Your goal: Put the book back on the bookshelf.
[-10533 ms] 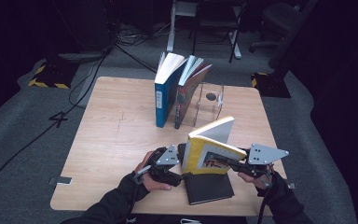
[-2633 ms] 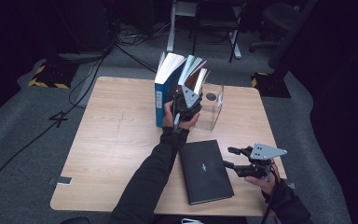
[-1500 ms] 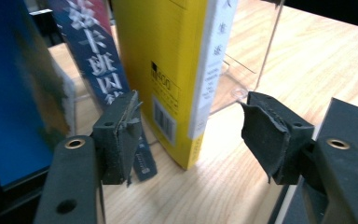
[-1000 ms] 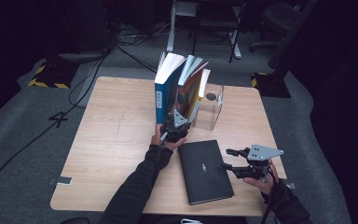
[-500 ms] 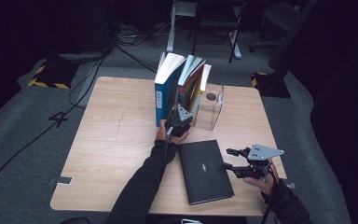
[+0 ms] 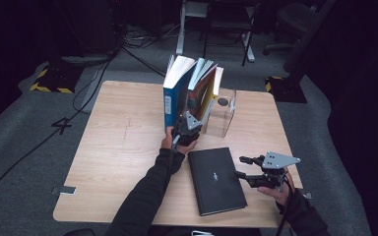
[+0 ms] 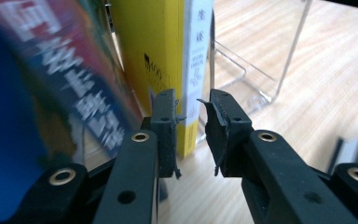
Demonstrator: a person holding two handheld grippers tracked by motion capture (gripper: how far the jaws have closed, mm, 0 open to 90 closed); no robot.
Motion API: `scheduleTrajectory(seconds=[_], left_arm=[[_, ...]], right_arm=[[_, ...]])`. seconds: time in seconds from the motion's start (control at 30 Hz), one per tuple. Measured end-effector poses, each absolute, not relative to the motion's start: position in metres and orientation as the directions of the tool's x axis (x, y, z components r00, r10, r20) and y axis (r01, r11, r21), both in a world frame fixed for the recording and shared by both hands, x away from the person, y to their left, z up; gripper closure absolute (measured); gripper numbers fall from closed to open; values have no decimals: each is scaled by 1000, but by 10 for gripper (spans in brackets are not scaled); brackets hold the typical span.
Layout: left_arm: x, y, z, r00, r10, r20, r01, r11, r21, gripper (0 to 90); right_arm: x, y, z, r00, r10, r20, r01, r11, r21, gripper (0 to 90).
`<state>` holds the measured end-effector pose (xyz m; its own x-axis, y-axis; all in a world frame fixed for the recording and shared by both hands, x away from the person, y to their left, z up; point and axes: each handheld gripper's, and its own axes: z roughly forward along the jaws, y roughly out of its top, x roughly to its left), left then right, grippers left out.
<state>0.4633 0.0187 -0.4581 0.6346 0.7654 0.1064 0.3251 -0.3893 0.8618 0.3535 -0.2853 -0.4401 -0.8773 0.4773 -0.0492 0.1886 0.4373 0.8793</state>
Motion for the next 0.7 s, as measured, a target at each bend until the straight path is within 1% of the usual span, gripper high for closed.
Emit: scheduleTrajectory(seconds=[0.07, 0.17, 0.33, 0.5, 0.6, 0.7], left_arm=[[459, 27, -458, 633, 766, 110, 330, -395, 857, 731], [455, 43, -462, 616, 783, 88, 357, -377, 855, 730], [460, 56, -470, 596, 801, 56, 398, -355, 846, 722], [469, 49, -476, 591, 804, 68, 405, -369, 837, 735], [474, 47, -477, 606, 794, 48, 402, -357, 843, 733], [475, 42, -477, 614, 786, 67, 392, -379, 838, 729]], right_arm=[[353, -285, -440, -878, 475, -52, 187, 442, 877, 437], [353, -283, -441, -879, 473, -53, 188, 446, 875, 437], [354, -281, -442, -880, 472, -49, 194, 453, 870, 437], [354, -281, -443, -879, 473, -53, 193, 455, 869, 437], [354, -282, -443, -880, 472, -50, 193, 453, 870, 437], [354, -283, -443, -880, 473, -50, 192, 450, 872, 437]])
